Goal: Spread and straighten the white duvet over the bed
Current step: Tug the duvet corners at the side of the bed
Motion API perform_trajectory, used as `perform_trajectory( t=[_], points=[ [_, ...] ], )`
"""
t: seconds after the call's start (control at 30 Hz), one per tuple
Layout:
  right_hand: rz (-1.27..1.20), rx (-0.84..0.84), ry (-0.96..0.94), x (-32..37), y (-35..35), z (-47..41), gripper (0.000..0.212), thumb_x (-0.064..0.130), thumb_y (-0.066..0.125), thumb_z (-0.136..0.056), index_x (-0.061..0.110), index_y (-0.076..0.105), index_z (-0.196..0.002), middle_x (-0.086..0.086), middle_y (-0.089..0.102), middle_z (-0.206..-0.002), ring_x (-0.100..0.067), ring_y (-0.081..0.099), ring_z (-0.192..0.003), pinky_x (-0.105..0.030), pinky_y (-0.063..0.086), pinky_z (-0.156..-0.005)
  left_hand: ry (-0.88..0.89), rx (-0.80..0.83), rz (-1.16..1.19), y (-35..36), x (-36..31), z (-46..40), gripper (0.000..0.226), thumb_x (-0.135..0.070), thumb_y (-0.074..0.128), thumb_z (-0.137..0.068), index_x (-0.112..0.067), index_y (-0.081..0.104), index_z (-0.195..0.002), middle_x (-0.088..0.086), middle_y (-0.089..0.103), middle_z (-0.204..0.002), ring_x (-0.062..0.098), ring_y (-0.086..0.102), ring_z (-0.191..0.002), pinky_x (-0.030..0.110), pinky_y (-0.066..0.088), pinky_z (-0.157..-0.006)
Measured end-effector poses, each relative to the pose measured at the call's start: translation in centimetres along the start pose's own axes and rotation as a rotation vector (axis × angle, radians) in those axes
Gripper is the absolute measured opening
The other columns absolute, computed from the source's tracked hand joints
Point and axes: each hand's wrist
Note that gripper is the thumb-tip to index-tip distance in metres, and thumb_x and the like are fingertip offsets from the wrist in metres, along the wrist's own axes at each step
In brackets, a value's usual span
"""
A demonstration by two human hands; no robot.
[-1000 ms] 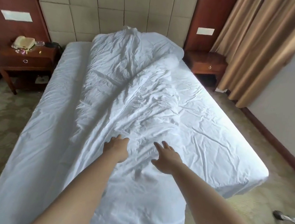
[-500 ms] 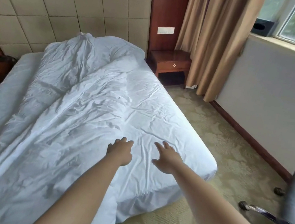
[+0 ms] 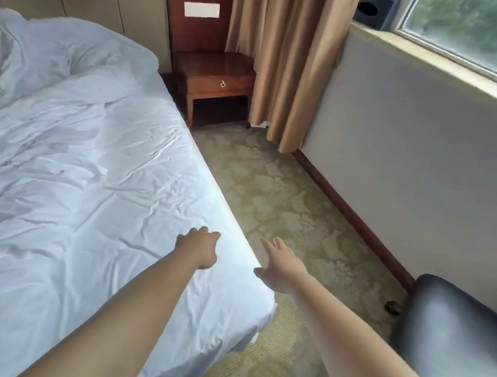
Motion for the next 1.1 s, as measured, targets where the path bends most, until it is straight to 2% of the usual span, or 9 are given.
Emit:
perform_trajectory(
  t=[0.23, 0.4, 0.5, 0.57, 0.8, 0.97, 1.1],
  points=[
    [-0.035, -0.013, 0.039, -10.5, -8.8, -9.7, 0.072, 0.035, 0.051, -0.094, 0.029, 0.009, -0.153, -0.004, 0.004, -0.16, -0.026, 0.013, -0.146, -0.042, 0.026, -0.115, 0.057, 0.006, -0.04, -6.4, -9.2, -11.6, 0.046, -0.021, 0.043, -0.092, -0.02, 0.041, -0.138, 0.003, 0.039, -0.14, 0.025, 0.035, -0.131, 0.04, 0.037, -0.1],
    [-0.01, 0.0, -0.038, -16.6, -15.0, -20.3, 0.07, 0.032, 0.049, -0.094, 0.029, 0.01, -0.152, -0.004, 0.006, -0.16, -0.026, 0.016, -0.144, -0.041, 0.03, -0.111, -0.049, -0.051, 0.046, -11.0, -12.4, -20.7, 0.049, -0.032, 0.047, -0.093, -0.022, 0.038, -0.14, 0.003, 0.037, -0.145, 0.025, 0.032, -0.135, 0.041, 0.037, -0.101],
    [0.014, 0.04, -0.135, -18.4, -18.4, -26.5, 0.069, 0.031, 0.049, -0.093, 0.03, 0.012, -0.151, -0.003, 0.009, -0.158, -0.026, 0.019, -0.143, -0.04, 0.032, -0.11, -0.137, -0.071, 0.102, -13.6, -13.4, -24.8, 0.056, -0.043, 0.048, -0.094, -0.023, 0.034, -0.145, 0.002, 0.038, -0.144, 0.024, 0.033, -0.135, 0.04, 0.039, -0.102],
    [0.047, 0.057, -0.199, -18.9, -21.0, -30.3, 0.068, 0.032, 0.049, -0.093, 0.029, 0.014, -0.151, -0.004, 0.01, -0.158, -0.026, 0.019, -0.143, -0.04, 0.031, -0.11, -0.19, -0.092, 0.13, -15.7, -13.9, -27.2, 0.056, -0.042, 0.048, -0.093, -0.026, 0.033, -0.145, 0.002, 0.039, -0.143, 0.023, 0.036, -0.132, 0.039, 0.04, -0.1],
    [0.101, 0.102, -0.374, -15.6, -28.3, -42.9, 0.07, 0.033, 0.049, -0.093, 0.028, 0.012, -0.152, -0.003, 0.008, -0.159, -0.025, 0.017, -0.144, -0.041, 0.028, -0.113, -0.376, -0.148, 0.221, -22.2, -11.4, -33.5, 0.057, -0.039, 0.045, -0.095, -0.025, 0.028, -0.148, 0.001, 0.032, -0.149, 0.022, 0.032, -0.136, 0.038, 0.038, -0.103],
    [0.185, 0.162, -0.482, -10.3, -30.5, -51.6, 0.071, 0.035, 0.05, -0.094, 0.028, 0.011, -0.153, -0.004, 0.005, -0.16, -0.025, 0.014, -0.145, -0.042, 0.024, -0.115, -0.509, -0.112, 0.278, -24.5, -6.0, -39.4, 0.058, -0.044, 0.044, -0.094, -0.026, 0.028, -0.147, 0.001, 0.035, -0.146, 0.023, 0.033, -0.134, 0.039, 0.038, -0.102],
    [0.261, 0.162, -0.512, -4.9, -33.5, -59.4, 0.071, 0.032, 0.051, -0.094, 0.027, 0.011, -0.153, -0.004, 0.004, -0.16, -0.024, 0.012, -0.146, -0.042, 0.023, -0.116, -0.547, -0.123, 0.348, -28.4, -0.2, -46.1, 0.062, -0.042, 0.049, -0.092, -0.027, 0.026, -0.148, 0.001, 0.033, -0.147, 0.024, 0.034, -0.134, 0.04, 0.037, -0.103]
  ],
)
Point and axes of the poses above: each hand's wrist, its own z-axis away from the middle knuckle, its own y-axis out of the palm, x = y × z
